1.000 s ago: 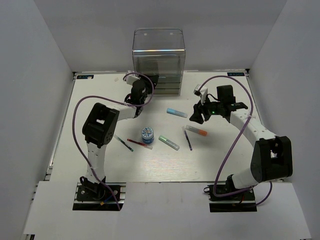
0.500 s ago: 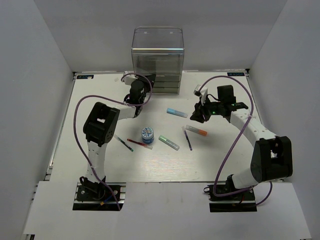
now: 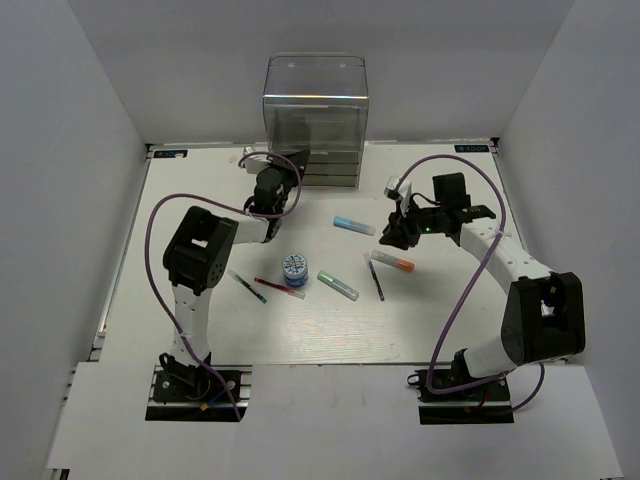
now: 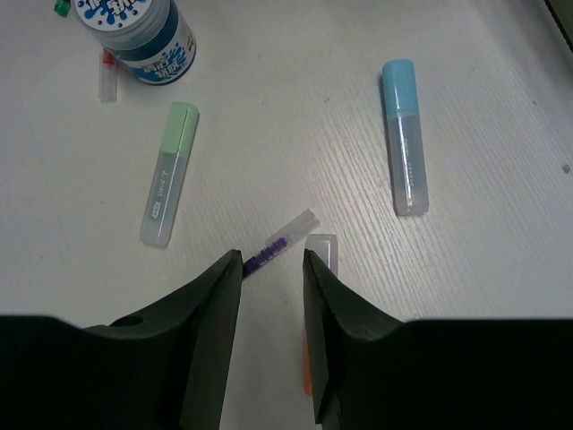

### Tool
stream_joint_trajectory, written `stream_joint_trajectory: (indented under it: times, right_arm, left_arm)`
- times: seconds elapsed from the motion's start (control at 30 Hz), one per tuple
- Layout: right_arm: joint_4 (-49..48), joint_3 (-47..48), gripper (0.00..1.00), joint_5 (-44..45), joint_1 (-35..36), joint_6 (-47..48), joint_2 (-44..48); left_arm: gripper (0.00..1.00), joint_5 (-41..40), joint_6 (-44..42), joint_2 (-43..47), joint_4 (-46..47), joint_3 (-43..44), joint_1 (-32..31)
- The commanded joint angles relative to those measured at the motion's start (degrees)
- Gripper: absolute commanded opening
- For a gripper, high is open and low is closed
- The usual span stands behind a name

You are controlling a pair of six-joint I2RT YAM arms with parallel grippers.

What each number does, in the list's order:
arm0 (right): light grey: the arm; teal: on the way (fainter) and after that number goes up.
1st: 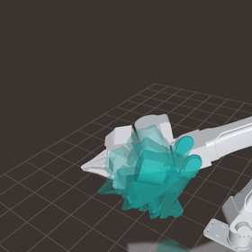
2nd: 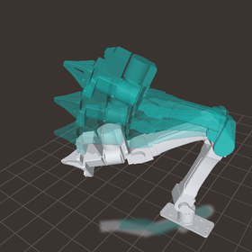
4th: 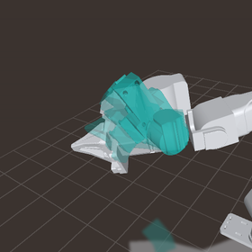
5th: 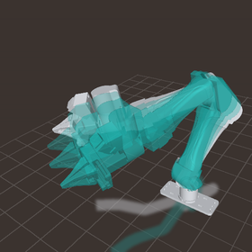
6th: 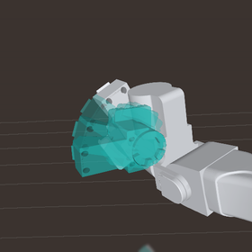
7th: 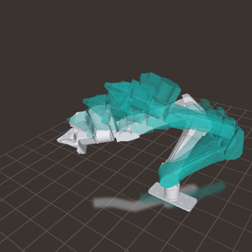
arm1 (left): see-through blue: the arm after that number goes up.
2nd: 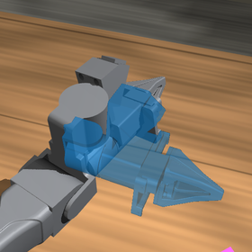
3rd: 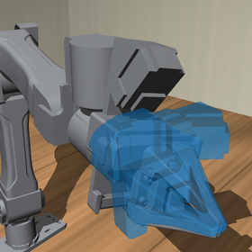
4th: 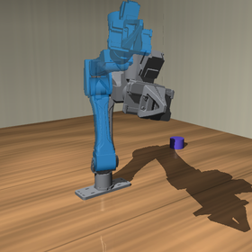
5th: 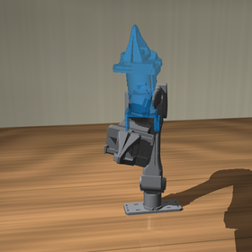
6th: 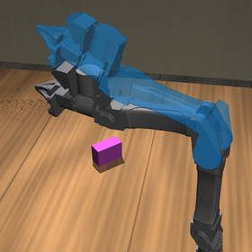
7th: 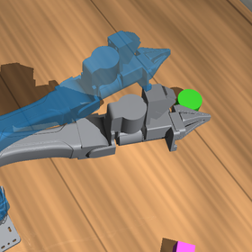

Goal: Sort the stationery into containers
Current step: Open the drawer at the center of the board.

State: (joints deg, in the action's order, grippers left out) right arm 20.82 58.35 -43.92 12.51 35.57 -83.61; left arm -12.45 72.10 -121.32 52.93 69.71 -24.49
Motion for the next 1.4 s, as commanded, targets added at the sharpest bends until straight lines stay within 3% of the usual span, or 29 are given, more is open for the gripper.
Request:
stream_joint_trajectory:
  times: [0.0,0.1,0.2,0.3,0.63,0.77,0.93,1.37]
  right_arm:
    - [1.7,1.7,0.4,-3.0,0.8,3.4,0.9]
    - [2.7,2.8,0.48,-4.7,1.9,5.6,0.2]
    - [2.9,4.1,0.66,-5.3,3.7,9.4,-0.8]
    - [3.2,5.5,0.9,-6.3,6.9,13.5,-2.2]
    - [3.7,13.5,0.9,-7.4,13.9,20.1,-14.2]
    - [4.1,17.0,0.84,-6.4,17.3,22.7,-18.0]
    - [3.7,21.2,0.82,-5.1,20.6,22.3,-23.4]
    - [-1.1,20.8,0.9,-2.9,27.7,20.6,-27.4]
  left_arm:
    - [0.0,1.8,-1.8,7.1,3.4,-2.4,0.3]
    - [0.0,2.4,-2.8,8.6,4.1,-4.0,0.3]
    - [0.0,3.7,-3.4,10.2,4.1,-4.0,0.3]
    - [0.0,4.2,-3.9,11.4,4.1,-4.5,0.3]
    - [0.0,4.7,-3.9,12.4,4.6,-4.5,0.3]
    - [0.0,5.2,-3.9,12.4,4.6,-3.4,0.3]
    - [0.0,5.9,-3.9,12.9,3.5,-2.1,0.3]
    - [0.0,5.3,-3.9,13.5,3.0,-0.5,0.3]
